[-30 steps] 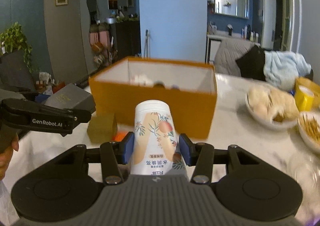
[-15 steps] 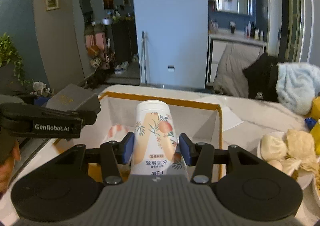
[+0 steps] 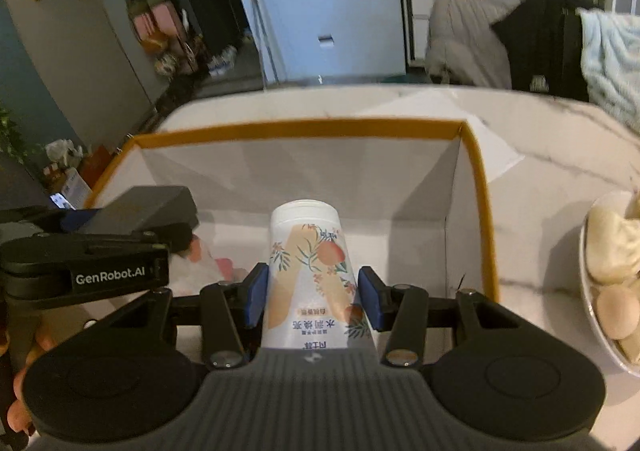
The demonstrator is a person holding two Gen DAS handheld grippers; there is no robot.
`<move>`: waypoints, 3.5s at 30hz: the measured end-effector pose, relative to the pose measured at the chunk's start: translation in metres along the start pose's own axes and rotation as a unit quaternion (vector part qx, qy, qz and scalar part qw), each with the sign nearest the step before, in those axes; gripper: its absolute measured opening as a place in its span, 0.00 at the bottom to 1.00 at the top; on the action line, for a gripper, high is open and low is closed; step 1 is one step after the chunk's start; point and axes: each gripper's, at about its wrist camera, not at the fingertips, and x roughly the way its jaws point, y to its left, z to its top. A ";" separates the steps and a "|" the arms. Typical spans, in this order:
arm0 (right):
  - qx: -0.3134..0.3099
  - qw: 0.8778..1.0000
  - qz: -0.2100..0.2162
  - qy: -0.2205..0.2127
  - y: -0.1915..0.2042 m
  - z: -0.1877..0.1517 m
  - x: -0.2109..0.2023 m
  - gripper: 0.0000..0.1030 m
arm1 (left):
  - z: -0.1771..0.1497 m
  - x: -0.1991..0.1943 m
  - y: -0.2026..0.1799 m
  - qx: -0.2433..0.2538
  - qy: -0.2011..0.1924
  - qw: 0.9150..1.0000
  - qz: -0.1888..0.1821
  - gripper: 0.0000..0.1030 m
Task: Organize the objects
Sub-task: 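Lower the black box and white bottle into the orange box and open both tools, then withdraw both tools from the box toward the remaining table items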
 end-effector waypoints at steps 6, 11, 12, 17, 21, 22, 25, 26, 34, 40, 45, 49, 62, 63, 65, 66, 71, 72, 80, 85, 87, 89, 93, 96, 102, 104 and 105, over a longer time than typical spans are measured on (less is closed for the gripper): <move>0.004 0.998 -0.042 0.039 0.001 0.012 0.017 0.49 | 0.010 0.005 0.003 0.000 0.021 1.000 -0.005 0.90; 0.006 0.996 -0.048 0.071 0.001 0.016 0.026 0.49 | 0.009 0.009 0.001 0.010 0.039 0.999 -0.005 0.89; 0.007 0.996 -0.048 0.075 0.001 0.016 0.027 0.49 | 0.009 0.009 0.001 0.012 0.040 0.999 -0.007 0.89; 0.016 0.995 -0.046 0.083 0.000 0.017 0.028 0.50 | 0.012 0.012 -0.003 0.022 0.044 0.999 -0.007 0.90; 0.017 0.995 -0.044 0.083 0.001 0.020 0.029 0.50 | 0.011 0.013 -0.006 0.026 0.041 0.999 -0.007 0.92; 0.017 0.995 -0.043 0.083 0.001 0.020 0.029 0.50 | 0.010 0.013 -0.006 0.027 0.040 0.999 -0.006 0.92; 0.018 0.996 -0.038 0.083 -0.001 0.020 0.029 0.53 | 0.009 0.011 -0.006 0.027 0.037 0.999 -0.009 0.93; 0.017 0.996 -0.036 0.082 0.000 0.020 0.028 0.54 | 0.009 0.011 -0.006 0.027 0.036 0.999 -0.013 0.93; -0.021 0.997 -0.046 0.054 0.010 0.016 0.018 0.65 | 0.007 0.002 0.003 0.019 0.033 0.999 -0.025 0.94; -0.039 0.996 -0.051 0.054 0.017 0.011 0.012 0.71 | 0.006 -0.005 0.006 0.016 0.039 0.999 -0.034 0.94; -0.044 0.997 -0.051 0.035 0.019 0.008 0.003 0.71 | 0.002 -0.012 0.011 0.006 0.040 0.998 -0.048 0.94; -0.040 0.998 -0.045 0.020 0.018 0.008 -0.007 0.72 | 0.003 -0.017 0.018 -0.013 0.042 0.997 -0.068 0.94; -0.021 0.999 -0.027 -0.007 0.013 -0.008 -0.032 0.77 | -0.004 -0.046 0.014 0.002 0.021 0.998 -0.061 0.93; -0.019 0.999 -0.024 -0.008 0.013 -0.010 -0.034 0.77 | -0.006 -0.050 0.014 0.003 0.019 0.998 -0.060 0.94; -0.018 1.000 -0.018 -0.013 0.013 -0.015 -0.040 0.77 | -0.011 -0.058 0.014 0.007 0.011 0.998 -0.060 0.93; -0.017 1.000 -0.016 -0.016 0.013 -0.018 -0.044 0.78 | -0.013 -0.062 0.014 0.009 0.009 0.998 -0.060 0.93; -0.025 0.999 -0.009 -0.028 0.016 -0.033 -0.062 0.79 | -0.031 -0.079 0.015 0.013 -0.004 0.998 -0.062 0.93; -0.029 0.999 -0.007 -0.033 0.018 -0.036 -0.066 0.79 | -0.036 -0.082 0.016 0.015 -0.008 0.998 -0.063 0.93; -0.069 0.994 -0.015 -0.080 0.028 -0.071 -0.100 0.83 | -0.081 -0.105 0.021 0.013 -0.044 0.998 -0.050 0.95; -0.079 0.991 -0.038 -0.104 0.031 -0.095 -0.114 0.89 | -0.104 -0.111 0.021 0.009 -0.058 0.997 -0.046 0.95; -0.082 0.990 -0.044 -0.110 0.031 -0.106 -0.119 0.90 | -0.114 -0.114 0.019 0.008 -0.064 0.997 -0.041 0.95; -0.088 0.988 -0.044 -0.117 0.032 -0.118 -0.125 0.90 | -0.123 -0.117 0.017 0.006 -0.069 0.997 -0.039 0.95; -0.092 0.987 -0.040 -0.122 0.033 -0.146 -0.132 0.91 | -0.141 -0.120 0.014 -0.001 -0.069 0.997 -0.042 0.95; -0.098 0.987 -0.039 -0.123 0.034 -0.166 -0.135 0.92 | -0.153 -0.122 0.012 -0.004 -0.069 0.997 -0.038 0.95; -0.101 0.987 -0.043 -0.116 0.039 -0.195 -0.132 0.92 | -0.169 -0.123 0.012 -0.017 -0.070 0.997 -0.036 0.95; -0.095 0.988 -0.041 -0.114 0.039 -0.200 -0.132 0.92 | -0.172 -0.122 0.012 -0.019 -0.067 0.997 -0.036 0.95; -0.092 0.989 -0.039 -0.114 0.039 -0.202 -0.132 0.92 | -0.173 -0.121 0.012 -0.018 -0.066 0.997 -0.036 0.95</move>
